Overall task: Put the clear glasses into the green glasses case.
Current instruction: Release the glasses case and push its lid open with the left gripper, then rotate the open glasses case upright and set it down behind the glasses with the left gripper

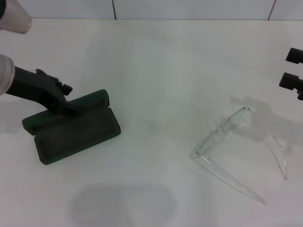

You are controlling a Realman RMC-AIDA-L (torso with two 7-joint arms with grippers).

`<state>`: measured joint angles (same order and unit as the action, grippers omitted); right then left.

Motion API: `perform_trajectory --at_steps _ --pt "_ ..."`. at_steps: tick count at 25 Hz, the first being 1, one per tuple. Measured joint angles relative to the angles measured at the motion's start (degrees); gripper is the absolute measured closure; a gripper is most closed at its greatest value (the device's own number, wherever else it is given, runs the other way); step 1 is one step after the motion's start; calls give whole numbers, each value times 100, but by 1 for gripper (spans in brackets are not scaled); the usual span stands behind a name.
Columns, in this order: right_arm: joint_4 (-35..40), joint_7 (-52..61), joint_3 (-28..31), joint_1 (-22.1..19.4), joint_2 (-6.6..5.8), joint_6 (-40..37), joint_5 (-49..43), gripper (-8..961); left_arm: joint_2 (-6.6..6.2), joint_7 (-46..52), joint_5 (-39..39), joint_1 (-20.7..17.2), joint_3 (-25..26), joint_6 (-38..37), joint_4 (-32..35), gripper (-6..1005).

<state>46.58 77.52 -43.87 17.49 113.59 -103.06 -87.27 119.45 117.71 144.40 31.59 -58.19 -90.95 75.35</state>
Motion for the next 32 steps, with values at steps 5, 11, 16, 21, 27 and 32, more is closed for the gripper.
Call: perform_trajectory --at_steps 5,11,16,21,27,32 --pt "0 -6 0 21 28 -45 -3 246 4 21 244 122 -35 1 -279 266" --pt "0 -11 -39 25 33 -66 -6 246 -3 180 589 253 -43 1 -437 274" --pt "0 -13 -62 27 46 -72 -5 246 -20 243 727 292 -144 -16 -524 311" --pt "-41 -23 -63 18 58 -130 -5 246 -6 249 743 278 -190 -39 -430 497" --pt "-147 -48 -29 14 58 -134 -7 246 5 256 745 125 -835 -68 -64 629" --pt "-167 -50 4 -21 56 -134 13 246 25 267 675 -57 -1111 -53 410 708"
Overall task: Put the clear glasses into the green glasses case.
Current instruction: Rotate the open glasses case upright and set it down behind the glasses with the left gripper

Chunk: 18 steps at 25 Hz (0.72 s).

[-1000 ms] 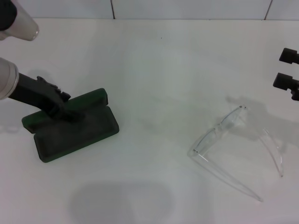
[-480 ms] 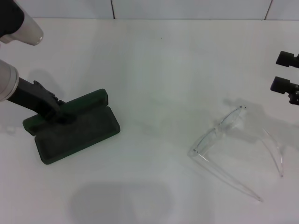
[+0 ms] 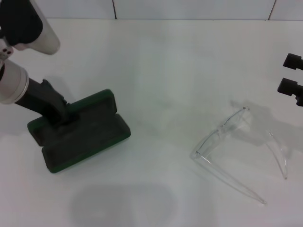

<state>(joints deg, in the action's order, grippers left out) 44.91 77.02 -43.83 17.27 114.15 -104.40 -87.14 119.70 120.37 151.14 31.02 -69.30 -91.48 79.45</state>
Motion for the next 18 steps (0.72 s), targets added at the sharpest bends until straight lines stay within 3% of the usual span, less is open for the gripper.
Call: perform_trajectory --at_steps 8,18 --pt "-282 -19 581 -81 -51 -290 25 247 10 31 -322 -119 -509 40 703 809" --pt "-933 -313 2828 -291 -115 -1698 32 247 18 62 -197 -11 -2065 1242 875 799"
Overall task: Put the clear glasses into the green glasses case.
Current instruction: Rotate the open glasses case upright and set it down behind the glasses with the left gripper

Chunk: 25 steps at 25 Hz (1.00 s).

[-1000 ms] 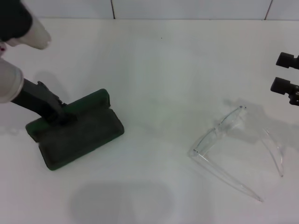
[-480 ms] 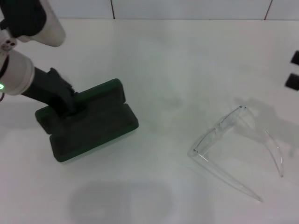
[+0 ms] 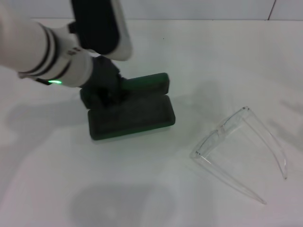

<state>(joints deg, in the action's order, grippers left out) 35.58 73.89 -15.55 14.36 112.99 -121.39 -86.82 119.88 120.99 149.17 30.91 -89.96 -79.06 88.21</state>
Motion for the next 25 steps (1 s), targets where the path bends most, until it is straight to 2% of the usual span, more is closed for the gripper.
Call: perform_trajectory --at_steps 3,8,12,25 --pt "-80 -32 310 -127 22 -173 53 247 0 -2 172 45 -363 295 -42 797" --pt "-213 -131 336 -305 39 -184 205 247 0 -33 281 192 -965 769 -344 792" --pt "-217 -158 353 -372 48 -188 258 247 0 -40 285 361 -1250 1058 -547 788" --pt "-227 -158 325 -352 47 -192 307 248 8 -119 225 733 -1540 1459 -1003 776"
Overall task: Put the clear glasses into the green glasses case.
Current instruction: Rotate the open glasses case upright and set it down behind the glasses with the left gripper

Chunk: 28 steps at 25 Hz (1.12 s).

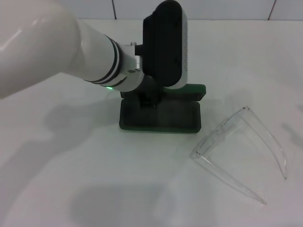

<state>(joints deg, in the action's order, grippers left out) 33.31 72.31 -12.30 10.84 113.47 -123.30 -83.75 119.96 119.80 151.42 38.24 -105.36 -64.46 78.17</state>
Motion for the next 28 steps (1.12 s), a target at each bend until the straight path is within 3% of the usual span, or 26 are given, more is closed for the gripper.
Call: perform_trajectory --at_steps 28 --pt "-61 2 -9 -102 18 -18 8 249 9 -311 -241 -130 10 401 -134 751"
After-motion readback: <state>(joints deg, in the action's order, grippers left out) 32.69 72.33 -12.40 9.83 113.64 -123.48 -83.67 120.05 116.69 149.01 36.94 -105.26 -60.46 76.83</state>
